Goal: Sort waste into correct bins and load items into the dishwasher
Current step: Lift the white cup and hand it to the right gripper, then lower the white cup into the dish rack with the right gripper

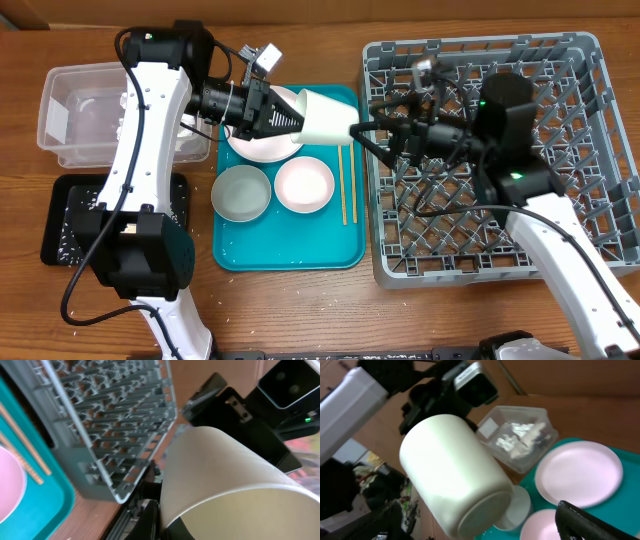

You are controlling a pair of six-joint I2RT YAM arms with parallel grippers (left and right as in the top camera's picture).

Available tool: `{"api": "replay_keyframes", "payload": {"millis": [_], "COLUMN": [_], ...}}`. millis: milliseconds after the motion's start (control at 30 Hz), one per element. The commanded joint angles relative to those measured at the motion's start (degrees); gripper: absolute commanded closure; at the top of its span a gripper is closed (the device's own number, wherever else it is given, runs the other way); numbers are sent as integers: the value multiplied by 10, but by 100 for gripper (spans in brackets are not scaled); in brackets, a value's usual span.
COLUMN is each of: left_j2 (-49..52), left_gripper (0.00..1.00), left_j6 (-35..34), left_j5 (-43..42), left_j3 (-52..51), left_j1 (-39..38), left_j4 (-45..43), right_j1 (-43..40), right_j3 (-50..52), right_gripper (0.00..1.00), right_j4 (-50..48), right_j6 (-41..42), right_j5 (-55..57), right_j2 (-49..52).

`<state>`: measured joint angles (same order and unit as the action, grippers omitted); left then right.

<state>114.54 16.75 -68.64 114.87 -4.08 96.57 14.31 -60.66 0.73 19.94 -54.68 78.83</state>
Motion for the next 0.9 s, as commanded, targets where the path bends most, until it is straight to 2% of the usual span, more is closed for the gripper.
{"api": "replay_keyframes", "payload": {"millis": [0,233,333,433,567,667,800,867], "left_j2": [-8,-8,-8,-8,-8,-8,-8,-8], "left_gripper": [96,96,96,92,91,79,62,58], "left_j6": [8,-1,0,0,0,0,0,-1], "left_j5": [-66,-62,-61,-61,-61,-57,-43,-42], "left_j3": [11,11,11,11,11,11,11,11], "left_j1": [-2,-13,-19,-19,-19,-19,-10,-1], "left_j4": [3,3,3,3,3,3,3,2], "right_j1": [24,47,47,47,47,47,40,29], "right_j3": [-12,-12,-12,-12,-12,-12,-12,-12], "right_gripper": [2,9,20,34,39,46,51,52], "right_j4": [-59,-163,-187,-184,-183,-183,-182,-177], "right_j6": [46,89,103,103,103,103,103,104], "right_j5": [-33,-35,-36,-51,-63,-65,-72,-76], "right_j2": [25,46,46,46,46,46,45,45]}}
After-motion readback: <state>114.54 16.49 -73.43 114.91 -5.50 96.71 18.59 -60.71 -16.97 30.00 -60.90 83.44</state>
